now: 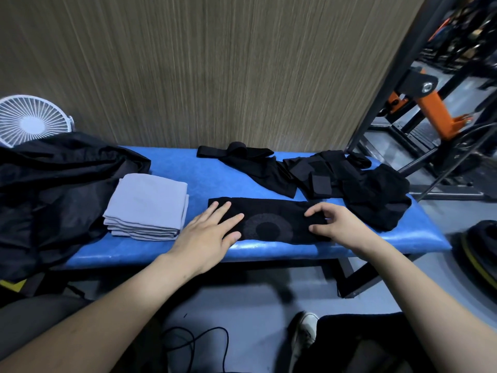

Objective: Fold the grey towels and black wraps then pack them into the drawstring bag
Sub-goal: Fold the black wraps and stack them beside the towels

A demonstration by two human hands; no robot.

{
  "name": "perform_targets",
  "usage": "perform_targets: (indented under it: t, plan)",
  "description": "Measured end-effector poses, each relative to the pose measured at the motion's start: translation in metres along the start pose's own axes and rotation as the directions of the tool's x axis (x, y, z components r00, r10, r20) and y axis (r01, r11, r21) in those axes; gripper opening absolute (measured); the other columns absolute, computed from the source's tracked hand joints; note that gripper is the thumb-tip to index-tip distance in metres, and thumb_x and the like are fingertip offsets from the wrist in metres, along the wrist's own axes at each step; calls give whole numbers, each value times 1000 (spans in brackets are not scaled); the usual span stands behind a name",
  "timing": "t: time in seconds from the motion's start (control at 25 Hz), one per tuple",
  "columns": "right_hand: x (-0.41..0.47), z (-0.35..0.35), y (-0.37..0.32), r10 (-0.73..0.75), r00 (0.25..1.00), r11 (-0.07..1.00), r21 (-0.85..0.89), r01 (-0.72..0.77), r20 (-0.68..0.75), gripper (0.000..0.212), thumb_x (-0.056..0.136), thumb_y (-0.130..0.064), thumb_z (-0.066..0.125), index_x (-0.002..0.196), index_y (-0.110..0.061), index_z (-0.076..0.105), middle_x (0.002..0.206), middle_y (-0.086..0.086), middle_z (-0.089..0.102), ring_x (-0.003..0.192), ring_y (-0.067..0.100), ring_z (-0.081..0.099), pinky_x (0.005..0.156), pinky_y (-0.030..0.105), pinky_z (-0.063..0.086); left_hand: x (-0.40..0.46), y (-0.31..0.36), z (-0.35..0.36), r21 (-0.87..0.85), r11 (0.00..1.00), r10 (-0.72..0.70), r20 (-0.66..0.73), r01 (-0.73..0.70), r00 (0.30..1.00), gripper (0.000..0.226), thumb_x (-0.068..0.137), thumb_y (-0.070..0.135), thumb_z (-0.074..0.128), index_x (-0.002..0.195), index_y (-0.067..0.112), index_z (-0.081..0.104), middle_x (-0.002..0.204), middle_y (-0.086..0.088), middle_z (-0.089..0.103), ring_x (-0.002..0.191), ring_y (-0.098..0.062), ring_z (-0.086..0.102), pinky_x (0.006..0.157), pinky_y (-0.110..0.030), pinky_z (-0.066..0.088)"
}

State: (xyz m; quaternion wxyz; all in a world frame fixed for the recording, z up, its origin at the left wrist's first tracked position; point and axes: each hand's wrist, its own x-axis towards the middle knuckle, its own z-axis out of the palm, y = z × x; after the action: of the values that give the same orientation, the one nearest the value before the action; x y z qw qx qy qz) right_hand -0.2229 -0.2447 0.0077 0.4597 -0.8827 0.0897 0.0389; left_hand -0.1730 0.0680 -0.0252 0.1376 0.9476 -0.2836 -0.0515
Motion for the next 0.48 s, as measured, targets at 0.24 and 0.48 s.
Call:
perform_targets:
  t: [0.24, 0.48]
  plan:
    - [-4, -12, 0, 30, 999, 999, 40, -29, -16, 30, 86, 7, 63, 102, -18, 66, 85, -3, 64, 56, 15, 58, 50, 34, 51, -4, -2, 3, -8, 1000, -26, -49, 26, 998, 56, 105, 45, 32, 157, 36, 14, 166, 11, -4, 152, -9, -7, 122, -29, 7]
    - [-12, -23, 4, -22, 998, 989, 144, 30, -58, 43, 83, 11, 62, 104, -27, 67, 116, 17, 61, 82, 27, 62, 73, 48, 56, -7, 4, 6, -35, 999, -43, -31, 42, 999, 63, 101, 54, 34, 157, 40, 8, 165, 5, -13, 152, -12, -10, 122, -29, 0]
